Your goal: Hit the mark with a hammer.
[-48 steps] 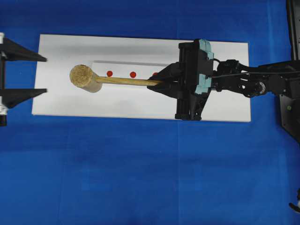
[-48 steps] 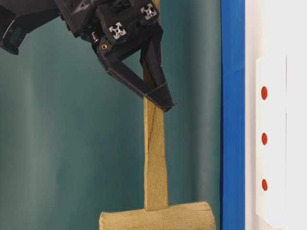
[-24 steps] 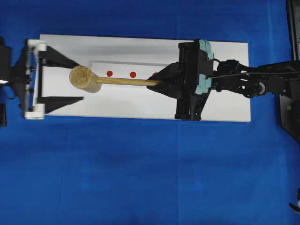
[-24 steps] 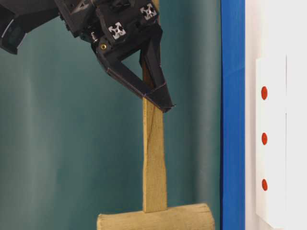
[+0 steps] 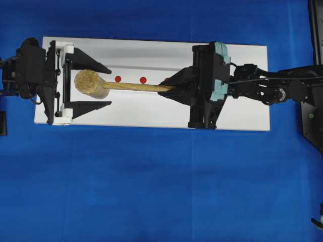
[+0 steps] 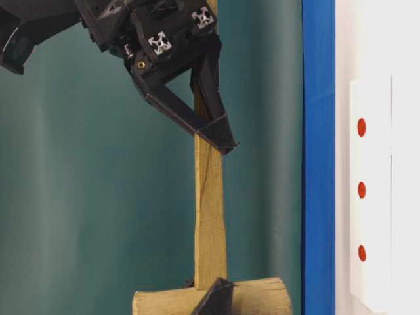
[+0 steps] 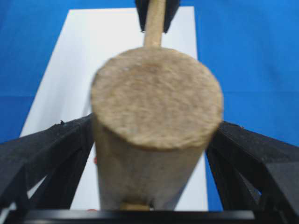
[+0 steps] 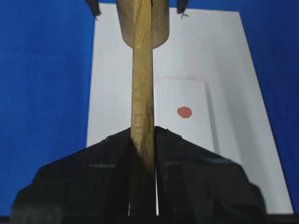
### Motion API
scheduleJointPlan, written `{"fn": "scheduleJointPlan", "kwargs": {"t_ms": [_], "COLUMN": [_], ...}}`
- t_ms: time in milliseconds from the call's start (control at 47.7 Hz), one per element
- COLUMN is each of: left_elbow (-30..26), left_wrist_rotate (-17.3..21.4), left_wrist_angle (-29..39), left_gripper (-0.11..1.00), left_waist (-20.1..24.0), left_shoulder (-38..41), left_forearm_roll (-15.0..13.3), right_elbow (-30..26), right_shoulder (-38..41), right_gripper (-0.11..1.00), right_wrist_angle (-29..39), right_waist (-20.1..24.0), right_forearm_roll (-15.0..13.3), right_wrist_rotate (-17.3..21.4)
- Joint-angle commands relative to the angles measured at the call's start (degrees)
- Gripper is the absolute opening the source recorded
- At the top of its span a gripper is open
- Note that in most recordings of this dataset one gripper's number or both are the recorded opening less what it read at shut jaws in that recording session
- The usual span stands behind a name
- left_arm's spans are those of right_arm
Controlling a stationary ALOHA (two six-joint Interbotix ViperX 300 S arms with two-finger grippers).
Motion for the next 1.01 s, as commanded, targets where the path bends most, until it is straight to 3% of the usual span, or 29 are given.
{"fn": "scheduleJointPlan", "kwargs": {"t_ms": [0, 105, 251, 733, 838, 985], "left_elbow": [-1.3, -1.4, -1.3, -1.3, -1.3, -1.4], "left_wrist_rotate": [0.0, 0.1, 0.1, 1.0, 0.9, 0.4], "left_wrist_angle": [-0.4, 0.4, 0.5, 0.7, 0.7, 0.7], "left_gripper": [0.92, 0.84, 0.44, 0.45, 0.45, 0.45], "left_waist": [0.7, 0.9, 0.9, 0.9, 0.9, 0.9], "left_shoulder": [-0.3, -0.3, -0.3, -0.3, -0.3, -0.3], "left_forearm_roll": [0.0, 0.0, 0.0, 0.1, 0.0, 0.0], "right_elbow": [-2.0, -2.0, -2.1, -2.1, -2.0, -1.8], "right_shoulder": [-0.8, -0.8, -0.8, -0.8, -0.8, -1.1], "right_gripper": [0.02, 0.02, 0.02, 0.02, 0.18, 0.61], "right_wrist_angle": [-0.8, -0.5, -0.3, 0.6, 0.5, 0.3], "right_waist": [-0.1, -0.1, -0.1, -0.1, -0.1, -0.1], "right_forearm_roll": [-0.2, -0.2, -0.2, -0.2, -0.1, -0.1], "right_wrist_rotate": [0.0, 0.0, 0.0, 0.0, 0.4, 0.3]}}
